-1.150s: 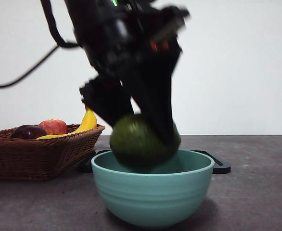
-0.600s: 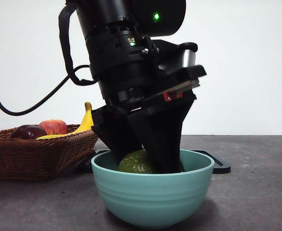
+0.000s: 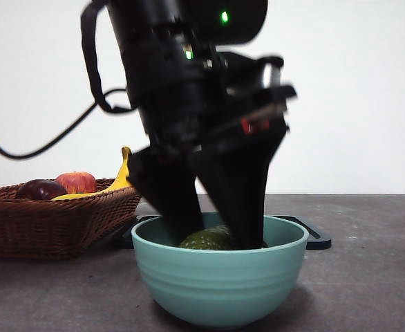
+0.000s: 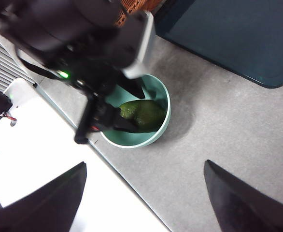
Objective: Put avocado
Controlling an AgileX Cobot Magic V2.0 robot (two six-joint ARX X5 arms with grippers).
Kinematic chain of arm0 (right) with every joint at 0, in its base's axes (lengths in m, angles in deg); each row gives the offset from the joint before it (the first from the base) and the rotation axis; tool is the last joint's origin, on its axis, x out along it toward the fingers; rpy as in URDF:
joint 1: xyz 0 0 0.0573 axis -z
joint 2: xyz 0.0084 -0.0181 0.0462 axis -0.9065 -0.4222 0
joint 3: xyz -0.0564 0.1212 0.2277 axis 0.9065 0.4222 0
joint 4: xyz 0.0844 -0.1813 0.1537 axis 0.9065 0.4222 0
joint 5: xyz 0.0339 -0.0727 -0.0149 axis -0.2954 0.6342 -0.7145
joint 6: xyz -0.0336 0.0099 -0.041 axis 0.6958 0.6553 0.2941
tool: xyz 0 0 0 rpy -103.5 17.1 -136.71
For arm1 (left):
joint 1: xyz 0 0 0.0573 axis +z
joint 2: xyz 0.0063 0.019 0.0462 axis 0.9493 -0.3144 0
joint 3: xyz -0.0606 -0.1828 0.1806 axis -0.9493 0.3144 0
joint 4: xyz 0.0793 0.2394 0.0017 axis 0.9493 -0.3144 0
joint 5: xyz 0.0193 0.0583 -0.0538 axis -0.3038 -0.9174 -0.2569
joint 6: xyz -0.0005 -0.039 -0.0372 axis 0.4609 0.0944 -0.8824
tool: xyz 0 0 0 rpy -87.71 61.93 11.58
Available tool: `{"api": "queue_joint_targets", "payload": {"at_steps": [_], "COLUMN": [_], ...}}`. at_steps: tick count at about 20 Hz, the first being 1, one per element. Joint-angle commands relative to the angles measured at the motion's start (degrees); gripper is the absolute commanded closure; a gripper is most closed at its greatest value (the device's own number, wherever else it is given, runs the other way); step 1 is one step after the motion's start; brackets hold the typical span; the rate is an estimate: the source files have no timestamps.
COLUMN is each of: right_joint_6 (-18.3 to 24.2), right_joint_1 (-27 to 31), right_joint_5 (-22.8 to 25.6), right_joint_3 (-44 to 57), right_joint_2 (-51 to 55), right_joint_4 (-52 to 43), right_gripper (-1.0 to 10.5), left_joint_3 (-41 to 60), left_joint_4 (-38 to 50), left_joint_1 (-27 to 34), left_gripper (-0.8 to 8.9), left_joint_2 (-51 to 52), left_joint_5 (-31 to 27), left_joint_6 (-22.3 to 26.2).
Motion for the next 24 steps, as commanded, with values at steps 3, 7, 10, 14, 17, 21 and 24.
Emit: {"api": "queue_joint_targets", "payload": {"at_steps": [3,7,10,14,17,21,24], "right_joint_6": [-0.2,-0.2,-0.2,-0.2,-0.2,-0.3,-1.0], "right_joint_1": [-0.3,-0.3,-0.3,-0.3,-0.3,-0.3,-0.6], "right_joint_5": [0.0,0.0,0.0,0.0,0.0,0.0,0.0], "right_joint_3": [-1.0,-1.0,-1.0,-1.0,-1.0,-1.0,-1.0], "right_joint_2": [-0.4,-0.4,-0.4,-0.8,-2.6,-6.2,-9.7], "right_joint_4": [-0.5,-0.6,-0.7,-1.2,-1.6,-4.2,-5.9], "right_gripper": [5.6,5.6,5.6,5.6,5.6,5.6,5.6], "left_joint_3": [-1.2,-1.2,-1.2,-1.2,-1.1,-1.1,-1.1], "left_joint_4": [-0.2,-0.3,-0.5,-2.3,-7.4,-16.8,-25.2], "left_joint_1": [0.6,4.2,9.3,17.6,23.7,28.9,29.5], "left_gripper": [4.70,4.71,4.71,4.71,4.71,4.71,4.72], "left_joint_2": [6.3,13.9,19.8,27.1,31.4,36.2,38.9], "left_joint_5": [-0.1,-0.1,-0.1,0.9,6.2,17.4,25.0], "left_joint_6": [-0.5,-1.7,-1.7,-1.2,1.1,5.7,10.2]}}
